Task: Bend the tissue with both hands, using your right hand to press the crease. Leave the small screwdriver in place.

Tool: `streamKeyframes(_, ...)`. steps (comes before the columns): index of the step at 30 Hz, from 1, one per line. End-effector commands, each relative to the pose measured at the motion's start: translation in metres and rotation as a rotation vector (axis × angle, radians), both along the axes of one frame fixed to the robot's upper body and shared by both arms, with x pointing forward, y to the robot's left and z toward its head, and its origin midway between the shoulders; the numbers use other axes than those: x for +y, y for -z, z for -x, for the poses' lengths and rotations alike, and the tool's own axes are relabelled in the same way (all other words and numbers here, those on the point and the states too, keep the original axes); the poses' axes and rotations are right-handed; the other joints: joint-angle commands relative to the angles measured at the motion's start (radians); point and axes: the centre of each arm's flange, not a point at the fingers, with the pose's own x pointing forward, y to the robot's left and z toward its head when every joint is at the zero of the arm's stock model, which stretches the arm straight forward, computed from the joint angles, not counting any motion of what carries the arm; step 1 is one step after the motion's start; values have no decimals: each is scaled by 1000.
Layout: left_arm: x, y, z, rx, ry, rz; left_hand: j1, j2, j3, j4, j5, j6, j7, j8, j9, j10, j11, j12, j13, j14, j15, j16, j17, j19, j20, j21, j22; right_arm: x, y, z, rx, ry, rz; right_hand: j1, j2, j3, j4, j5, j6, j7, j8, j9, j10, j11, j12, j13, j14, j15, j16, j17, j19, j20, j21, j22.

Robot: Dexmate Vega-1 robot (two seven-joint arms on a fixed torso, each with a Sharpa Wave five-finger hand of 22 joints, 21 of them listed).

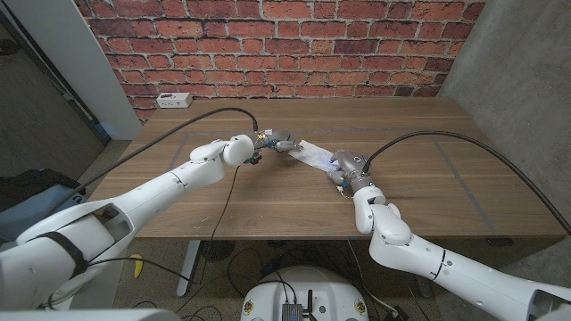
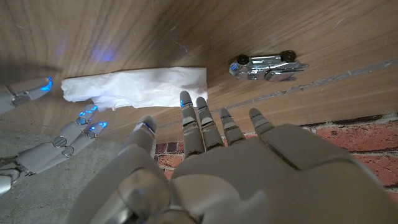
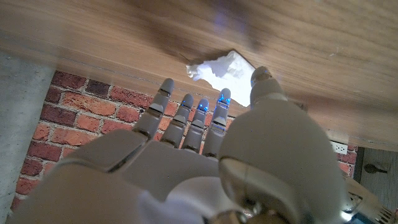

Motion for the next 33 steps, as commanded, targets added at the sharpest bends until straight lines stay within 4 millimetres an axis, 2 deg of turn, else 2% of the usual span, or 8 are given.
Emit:
streamKeyframes(1,-7,4,-5,60,-28,-56,-15,0,2,10,1,-18,-3,-2,2,-10,1,-4,3,-11,0,0,1,-12,2,-7,3,1,6,-11,0,48,74,19,7,7,-10,11,-6,0,-2,3,5,-12,0,-1,11,-103,9,6,13,-2,1,3)
streamKeyframes(5,-8,5,-4,65,-28,-59,-22,-1,0,14,1,-19,4,1,2,-8,0,-2,3,-13,2,1,1,-15,3,-8,4,-1,8,-15,5,67,85,35,10,16,-16,17,6,-5,1,2,14,-5,3,-2,17,-109,11,6,16,-6,0,2)
streamKeyframes(9,-9,5,-4,70,-25,-60,-28,-1,-1,18,1,-14,10,6,2,-3,-2,1,3,-13,3,2,1,-16,3,-8,4,-2,11,-20,-26,80,103,65,18,33,-25,27,40,-11,11,2,32,-22,8,-3,36,-123,17,7,36,-16,3,2)
streamKeyframes(12,-9,5,-2,70,-19,-57,-34,-2,-2,21,1,-10,11,9,2,3,-3,4,2,-13,4,3,1,-15,4,-7,4,-1,13,-25,-56,84,114,102,32,58,-26,36,115,-11,31,0,86,-39,24,-5,88,-158,34,9,70,-36,11,2)
streamKeyframes(17,-7,6,1,70,-16,-51,-40,-2,-4,26,1,-9,13,10,2,3,-2,4,2,-10,6,6,1,-14,5,-6,5,1,13,-35,-101,89,129,128,42,76,-22,38,192,-1,47,-2,151,-58,43,-6,159,-176,59,16,102,-56,18,3)
streamKeyframes(20,-4,6,2,73,-21,-48,-45,-2,-5,29,1,-8,15,11,2,3,-2,5,2,-10,7,6,1,-14,5,-6,5,2,14,-39,-148,88,137,226,63,97,-35,23,300,10,69,-2,231,-78,71,3,229,-188,113,59,133,-86,28,5)
streamKeyframes(24,-1,8,4,77,-23,-43,-49,-2,-5,31,2,-11,14,11,2,2,-1,5,2,-10,6,7,2,-14,6,-6,5,3,11,-42,-198,74,136,305,81,96,-32,-19,437,46,108,6,306,-92,100,17,285,-194,172,119,149,-102,39,8)
streamKeyframes(33,2,11,4,91,-22,-38,-58,-2,-7,38,2,-16,18,11,2,1,0,5,2,-10,7,8,1,-14,7,-5,6,8,2,-41,-425,10,122,328,92,86,-19,-46,457,41,105,7,375,-96,128,28,332,-194,211,159,181,-116,59,12)
